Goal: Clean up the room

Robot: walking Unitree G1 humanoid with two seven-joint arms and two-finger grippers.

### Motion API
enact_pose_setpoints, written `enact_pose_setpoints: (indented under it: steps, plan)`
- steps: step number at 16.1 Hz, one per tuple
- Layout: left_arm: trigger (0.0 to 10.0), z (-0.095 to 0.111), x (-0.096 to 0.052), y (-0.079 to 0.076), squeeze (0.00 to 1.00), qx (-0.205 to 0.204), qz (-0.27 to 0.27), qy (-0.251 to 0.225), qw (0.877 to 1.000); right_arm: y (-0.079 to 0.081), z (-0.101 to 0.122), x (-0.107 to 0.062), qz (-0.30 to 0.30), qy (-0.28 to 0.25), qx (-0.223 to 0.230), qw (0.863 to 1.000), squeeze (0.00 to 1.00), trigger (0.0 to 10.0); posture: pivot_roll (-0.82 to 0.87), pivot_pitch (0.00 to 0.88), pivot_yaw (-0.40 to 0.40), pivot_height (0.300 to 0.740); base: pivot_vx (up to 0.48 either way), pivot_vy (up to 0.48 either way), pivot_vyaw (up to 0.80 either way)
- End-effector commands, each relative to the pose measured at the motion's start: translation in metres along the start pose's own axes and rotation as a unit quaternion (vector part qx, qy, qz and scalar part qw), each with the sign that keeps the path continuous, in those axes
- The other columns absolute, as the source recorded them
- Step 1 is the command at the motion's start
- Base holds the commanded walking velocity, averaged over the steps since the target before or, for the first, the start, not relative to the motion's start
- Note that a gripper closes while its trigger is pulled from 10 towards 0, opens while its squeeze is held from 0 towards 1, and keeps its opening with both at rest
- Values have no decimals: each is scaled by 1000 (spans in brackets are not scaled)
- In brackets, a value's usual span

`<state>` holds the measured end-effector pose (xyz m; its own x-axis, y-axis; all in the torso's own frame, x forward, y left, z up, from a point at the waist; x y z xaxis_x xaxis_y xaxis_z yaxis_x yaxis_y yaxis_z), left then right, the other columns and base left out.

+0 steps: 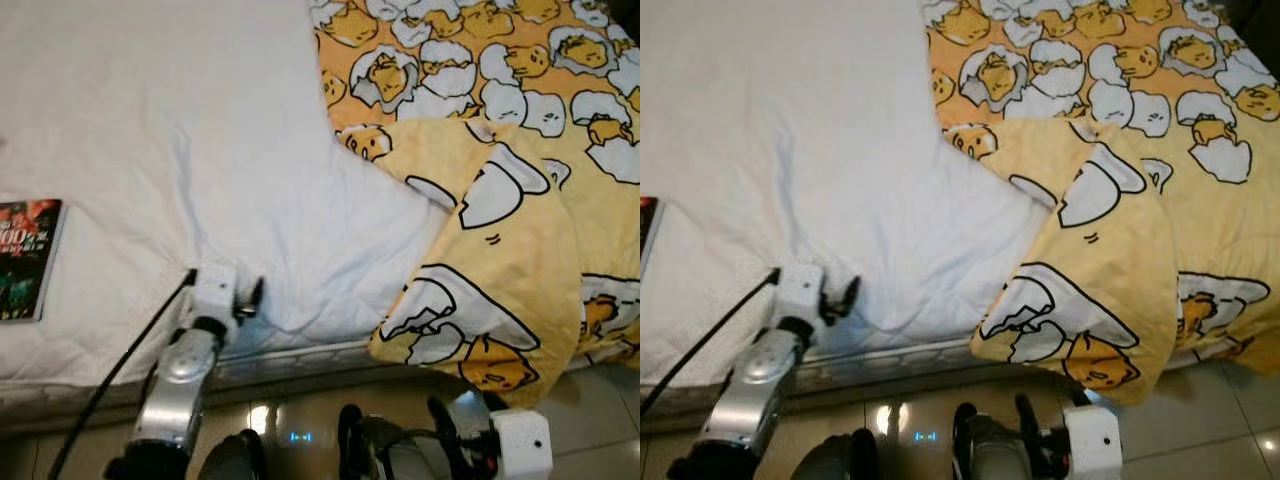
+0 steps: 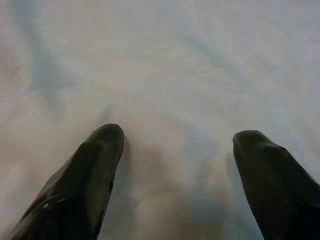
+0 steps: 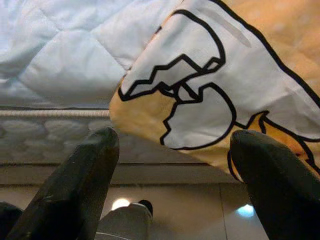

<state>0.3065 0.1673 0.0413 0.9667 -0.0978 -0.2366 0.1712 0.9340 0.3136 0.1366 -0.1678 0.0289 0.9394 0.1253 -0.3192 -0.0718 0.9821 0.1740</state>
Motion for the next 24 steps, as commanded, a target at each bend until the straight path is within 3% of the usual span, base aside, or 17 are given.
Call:
enact_pose_setpoints:
  steps: [1,4,5,6,7,11,13,14,16,17,18,19,20,24]
  plan:
    - [10000,-45,-18,6,0,4,33,82,996,-5,-3,-7,-3,10,0,1000,0,10000,-143,246,-69,740,0,0,0]
    - [10000,-80,-29,13,0,4,70,145,987,-7,-5,-6,2,17,-4,1000,0,10000,-134,234,-79,740,0,0,0]
    - [10000,-95,-35,-9,0,5,20,176,984,-6,-5,-4,12,20,-10,1000,0,10000,-127,227,-83,740,0,0,0]
    - [10000,-101,-41,-17,0,1,5,189,982,-5,-6,-3,16,20,-12,1000,0,10000,-127,227,-83,740,0,0,0]
    - [10000,-112,-57,-33,0,-1,-33,205,978,-6,-6,-1,18,22,-16,999,0,10000,-114,213,-82,740,0,0,0]
    - [10000,-110,-98,-57,0,-29,-93,195,976,-10,-11,1,20,28,-19,999,0,10000,-80,192,-74,740,0,0,0]
    - [10000,-97,-104,-59,0,-34,-101,177,978,-10,-13,3,21,30,-19,999,0,10000,-68,183,-70,740,0,0,0]
    - [10000,-86,-100,-55,0,-31,-95,156,983,-10,-15,7,23,31,-19,999,0,10000,-50,165,-69,740,0,0,0]
    - [10000,-21,-62,-36,0,-12,-60,18,998,-8,-9,22,29,10,-18,999,0,10000,-28,123,-62,740,0,0,0]
    - [10000,-8,-52,-32,0,-5,-53,-5,999,-7,-4,29,30,-2,-17,999,0,10000,-21,104,-62,740,0,0,0]
    - [10000,15,-32,-22,0,1,-27,-35,999,-6,10,44,30,-34,-14,999,0,10000,-14,70,-57,740,0,0,0]
    - [10000,27,-9,-4,0,-34,15,-33,999,-7,29,64,20,-73,-8,997,0,10000,-9,28,-52,740,0,0,0]
    - [10000,28,6,7,0,-50,35,-19,998,-13,40,78,-1,-91,12,996,0,10000,-7,0,-46,740,0,0,0]
    - [10000,45,23,16,0,-78,33,-51,995,-35,67,114,-72,-132,41,988,0,10000,-31,0,3,740,0,0,0]
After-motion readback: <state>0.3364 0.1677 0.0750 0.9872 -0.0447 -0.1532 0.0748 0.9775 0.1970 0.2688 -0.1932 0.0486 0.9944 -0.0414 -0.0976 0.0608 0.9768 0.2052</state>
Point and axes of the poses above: a point about 5 cm out from each wrist's last joint towards the gripper, its own x axis pointing out of the wrist towards the gripper, its own z axis along the axis of the wrist's last joint, y = z × x, the point moved 3 cm from there along x, pointing out of the wrist towards the gripper, and after that the axes turned 11 degrees about x, right-handed, at the moved point
